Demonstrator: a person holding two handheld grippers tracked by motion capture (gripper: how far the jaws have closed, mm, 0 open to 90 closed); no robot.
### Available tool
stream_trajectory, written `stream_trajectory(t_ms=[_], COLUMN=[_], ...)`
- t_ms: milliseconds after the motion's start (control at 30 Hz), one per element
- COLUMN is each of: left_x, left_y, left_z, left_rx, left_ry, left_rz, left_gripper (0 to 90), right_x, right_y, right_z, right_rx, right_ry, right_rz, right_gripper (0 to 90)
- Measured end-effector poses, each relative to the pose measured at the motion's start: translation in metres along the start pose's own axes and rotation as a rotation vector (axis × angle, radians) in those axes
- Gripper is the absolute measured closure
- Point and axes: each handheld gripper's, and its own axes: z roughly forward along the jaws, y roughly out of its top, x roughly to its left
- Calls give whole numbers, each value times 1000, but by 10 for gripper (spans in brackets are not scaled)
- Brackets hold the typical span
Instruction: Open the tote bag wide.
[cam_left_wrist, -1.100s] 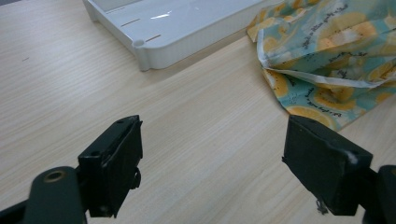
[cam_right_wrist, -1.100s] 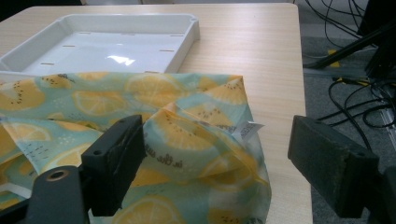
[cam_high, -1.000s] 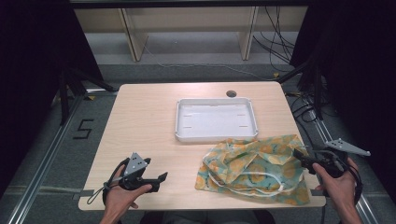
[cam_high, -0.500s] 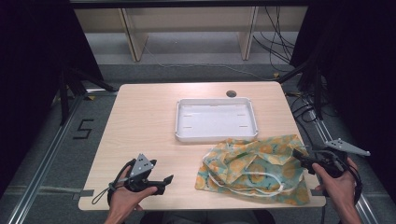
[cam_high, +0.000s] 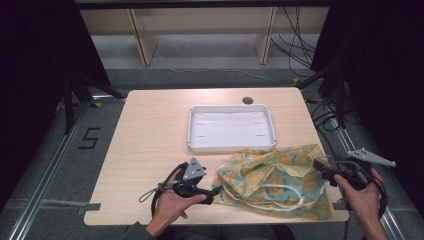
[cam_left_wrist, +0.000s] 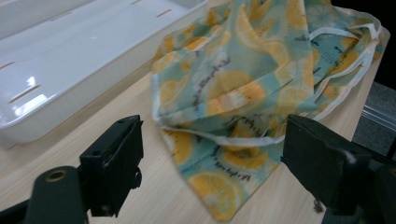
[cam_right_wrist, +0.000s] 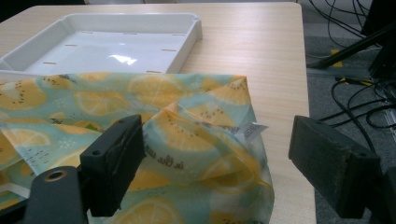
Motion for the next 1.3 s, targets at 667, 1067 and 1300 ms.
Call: stream_trajectory(t_ms=[667,1067,1300], left_x=[-5,16,39], left_y=[34,24,9], left_z=[69,41,11], left_rx=[38,46,39], left_ry=[-92,-44,-20], left_rz=[50,57,33], left_gripper=[665,891,889], right_x=[0,3,13], right_y=[1,1,1], right_z=[1,4,8], right_rx=[0,-9,8], right_ry=[7,31,69], right_rz=[-14,-39,-50], right_gripper=[192,192,191])
